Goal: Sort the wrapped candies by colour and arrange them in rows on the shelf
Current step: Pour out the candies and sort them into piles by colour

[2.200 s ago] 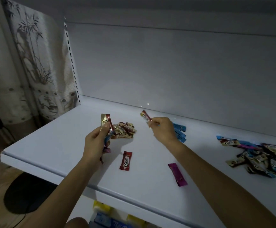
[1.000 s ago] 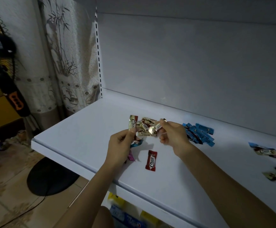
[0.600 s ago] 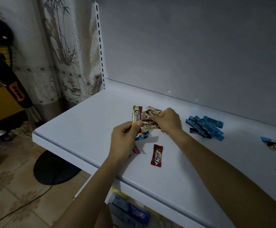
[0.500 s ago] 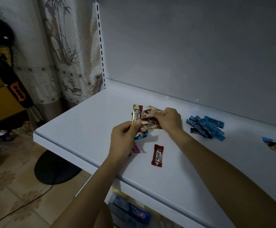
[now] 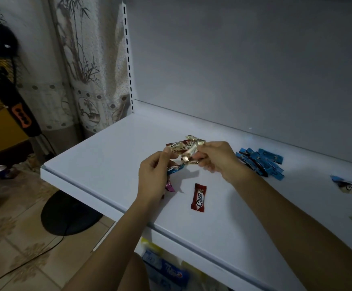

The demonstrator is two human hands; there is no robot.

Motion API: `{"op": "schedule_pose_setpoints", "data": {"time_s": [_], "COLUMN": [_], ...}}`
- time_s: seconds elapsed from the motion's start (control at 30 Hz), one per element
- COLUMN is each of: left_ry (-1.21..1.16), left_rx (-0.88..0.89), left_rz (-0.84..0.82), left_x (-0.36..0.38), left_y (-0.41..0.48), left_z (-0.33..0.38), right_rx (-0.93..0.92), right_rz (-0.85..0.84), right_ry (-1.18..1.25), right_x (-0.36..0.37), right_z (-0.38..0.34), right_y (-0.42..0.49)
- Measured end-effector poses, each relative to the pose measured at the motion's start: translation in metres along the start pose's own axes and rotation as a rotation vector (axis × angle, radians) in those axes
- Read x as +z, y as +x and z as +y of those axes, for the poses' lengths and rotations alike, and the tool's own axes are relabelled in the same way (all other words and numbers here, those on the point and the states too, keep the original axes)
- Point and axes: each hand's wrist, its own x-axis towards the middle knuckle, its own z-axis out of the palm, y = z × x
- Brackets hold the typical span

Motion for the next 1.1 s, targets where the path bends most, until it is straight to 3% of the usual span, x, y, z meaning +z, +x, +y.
{"op": "schedule_pose_setpoints", "data": {"time_s": [0.13,0.2,0.3,0.4,0.5,0.57,0.67,0.87,1.1], "left_ry": [-0.012,0.005,0.022,-0.014,-0.065,-0.104,-0.099,0.008,-0.21], "left_rx": [-0.014,-0.013,0.013,0.011,0.032,-0.01,-0.076,0.067,-0.047], "left_rz": [0.02,0.024,0.018,0.035,0.034,0.021,0.006,-0.09,-0.215], "left_x": [0.0,0.001,0.001,0.0,-0.004,-0.005,-0.004,0.006,0.055], "left_y": [0.002,0.002,0.003,0.005,0.005,0.003,-0.001,-0.012,-0.012], "left_z": [0.001,0.001,-0.002,-0.002,-0.003,-0.003,0.001,0.008,0.028], "right_rx": [-0.134,-0.206,-0.271,-0.15,-0.232,-0.309,-0.244,-0.173,-0.271], "right_rz": [0.257,0.329,0.295,-0.078,-0.344,-0.322,-0.282,-0.179,-0.023], "right_ry": [-0.447,-0.517,-0.391,-0.124,-0.16,-0.162,-0.049,0.071,0.145], "right_x": [0.005,0.011,0.021,0.028,0.036,0.04,0.037,0.027,-0.014], "right_z": [0.023,0.024,0.01,-0.013,-0.011,-0.004,0.002,0.012,0.006], "right_y": [0.016,0.019,0.001,-0.043,-0.076,-0.085,-0.09,-0.104,-0.121]}}
